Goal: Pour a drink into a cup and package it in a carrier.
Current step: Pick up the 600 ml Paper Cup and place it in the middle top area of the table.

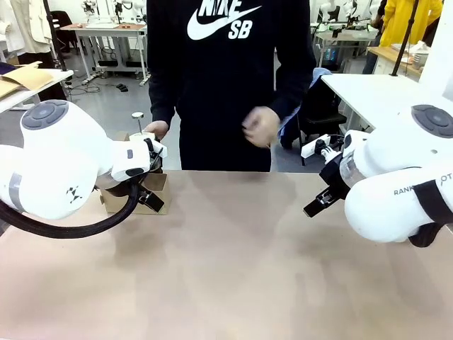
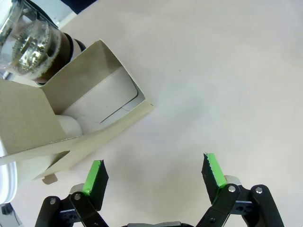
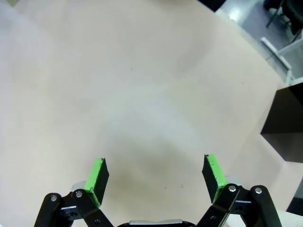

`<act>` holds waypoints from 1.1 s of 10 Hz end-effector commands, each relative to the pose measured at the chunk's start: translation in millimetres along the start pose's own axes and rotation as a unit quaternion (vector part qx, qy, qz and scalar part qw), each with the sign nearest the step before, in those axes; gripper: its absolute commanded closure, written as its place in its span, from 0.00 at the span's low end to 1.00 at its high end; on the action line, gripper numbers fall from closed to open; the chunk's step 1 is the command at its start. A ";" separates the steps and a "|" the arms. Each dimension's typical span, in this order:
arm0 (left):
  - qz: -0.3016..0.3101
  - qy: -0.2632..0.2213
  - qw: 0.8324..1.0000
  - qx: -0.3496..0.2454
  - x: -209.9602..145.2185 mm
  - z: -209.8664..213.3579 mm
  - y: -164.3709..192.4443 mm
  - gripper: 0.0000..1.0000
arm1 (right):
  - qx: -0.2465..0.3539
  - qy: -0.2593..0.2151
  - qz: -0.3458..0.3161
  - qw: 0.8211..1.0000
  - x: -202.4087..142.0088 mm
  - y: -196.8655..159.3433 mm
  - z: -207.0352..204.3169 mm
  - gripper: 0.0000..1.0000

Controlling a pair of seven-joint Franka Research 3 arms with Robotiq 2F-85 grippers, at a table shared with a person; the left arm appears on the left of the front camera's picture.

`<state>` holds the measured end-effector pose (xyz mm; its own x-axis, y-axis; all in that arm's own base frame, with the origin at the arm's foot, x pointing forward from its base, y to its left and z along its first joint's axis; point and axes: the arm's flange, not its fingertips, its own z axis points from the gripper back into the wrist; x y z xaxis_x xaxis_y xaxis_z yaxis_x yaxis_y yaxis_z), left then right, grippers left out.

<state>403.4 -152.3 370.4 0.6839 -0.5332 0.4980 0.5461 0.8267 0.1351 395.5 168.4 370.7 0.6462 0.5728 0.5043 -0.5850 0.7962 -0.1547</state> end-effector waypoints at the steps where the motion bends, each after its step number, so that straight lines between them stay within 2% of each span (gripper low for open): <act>1: 0.000 0.000 1.000 0.000 -0.1 0.0 0.4 0.00 | 0.000 0.000 0.000 1.000 0.0 0.0 0.0 0.00; 5: 0.000 0.000 1.000 0.000 -0.1 0.0 0.4 0.00 | 0.017 -0.043 0.021 0.999 90.1 -75.9 86.3 0.00; 7: 0.000 0.000 1.000 0.000 -0.1 0.0 0.4 0.00 | 0.090 -0.054 0.041 0.994 122.8 -155.7 128.6 0.00; 9: 0.000 0.000 1.000 0.000 -0.1 0.0 0.4 0.00 | 0.172 -0.103 0.065 0.978 108.9 -246.0 153.7 0.00; 10: 0.000 0.000 1.000 0.000 -0.1 0.0 0.4 0.00 | 0.210 -0.143 0.072 0.965 85.3 -293.2 157.6 0.00; 11: 0.000 0.000 1.000 0.000 -0.1 0.0 0.4 0.00 | 0.230 -0.180 0.066 0.954 61.3 -321.0 155.3 0.00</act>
<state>403.5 -152.3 370.4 0.6840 -0.5333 0.4978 0.5458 0.8268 0.1357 515.0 -49.4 605.3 0.3767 0.5136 0.7709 -0.8255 0.5637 0.0277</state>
